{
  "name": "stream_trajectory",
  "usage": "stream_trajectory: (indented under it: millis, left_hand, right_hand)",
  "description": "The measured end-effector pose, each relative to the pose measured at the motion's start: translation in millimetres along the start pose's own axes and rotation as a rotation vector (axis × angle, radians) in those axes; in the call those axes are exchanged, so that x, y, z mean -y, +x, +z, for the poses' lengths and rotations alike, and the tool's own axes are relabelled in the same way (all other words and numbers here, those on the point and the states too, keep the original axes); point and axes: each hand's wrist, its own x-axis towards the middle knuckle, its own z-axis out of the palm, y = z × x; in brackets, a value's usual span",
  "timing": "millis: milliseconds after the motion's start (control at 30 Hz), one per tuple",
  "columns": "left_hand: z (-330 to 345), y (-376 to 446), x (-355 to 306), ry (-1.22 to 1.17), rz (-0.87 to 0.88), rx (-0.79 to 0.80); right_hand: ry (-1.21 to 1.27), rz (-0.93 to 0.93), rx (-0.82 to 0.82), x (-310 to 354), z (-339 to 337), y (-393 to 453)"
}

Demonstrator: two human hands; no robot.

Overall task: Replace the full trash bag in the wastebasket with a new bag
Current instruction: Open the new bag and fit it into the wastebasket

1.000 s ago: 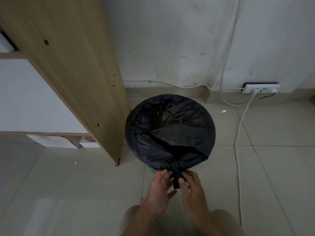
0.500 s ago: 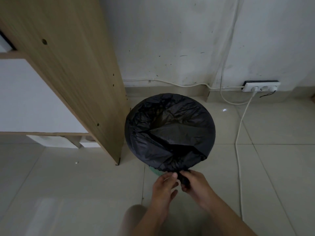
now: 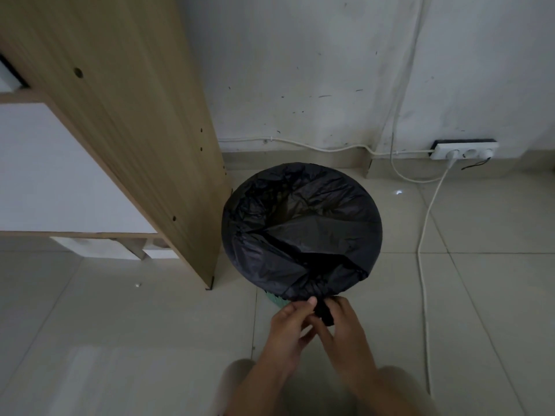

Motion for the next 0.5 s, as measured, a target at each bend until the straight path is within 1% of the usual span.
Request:
stream_trajectory:
  millis: [67,100,133,167,200,233,267,300,333,367,400,433,500]
  left_hand:
    - [-1,-2,-2,0.003,-0.033,0.012]
    - [-1,-3,-3,0.021,-0.022,-0.002]
    - [0,-5,-4,0.059,0.013,-0.047]
    - [1,-7,-4,0.124,0.078,-0.126]
    - [0,-8,-5,0.220,0.178,-0.232]
    - [-1,-9,-5,0.330,0.318,-0.339]
    - [-3,-9,-5,0.455,0.496,-0.421]
    - [-6,-8,-5,0.608,0.718,-0.487]
    - [-10,-5,-5,0.783,0.950,-0.529]
    - [-14,1,-5,0.958,1.141,-0.548]
    - [-17,8,-5,1.121,1.254,-0.551]
    - [-18,14,-8,1.259,1.285,-0.552]
    - [-17,22,-19,1.459,1.234,-0.512]
  right_hand:
    - [0.098,0.032,-0.042,2,-3,8]
    - [0.164,0.057,-0.061,2,-5,13]
    - [0.228,0.097,-0.062,3,-6,17]
    - [0.290,0.142,-0.043,4,-7,19]
    - [0.347,0.199,-0.013,6,-8,20]
    - [0.398,0.261,0.020,7,-9,22]
    - [0.451,0.328,0.057,7,-9,23]
    - [0.520,0.393,0.085,9,-10,24]
    - [0.610,0.455,0.101,10,-11,25]
    - [0.713,0.509,0.108,12,-12,26]
    - [0.806,0.564,0.115,12,-12,28]
    - [0.892,0.611,0.116,14,-11,29]
    - [1.028,0.688,0.096,16,-10,29]
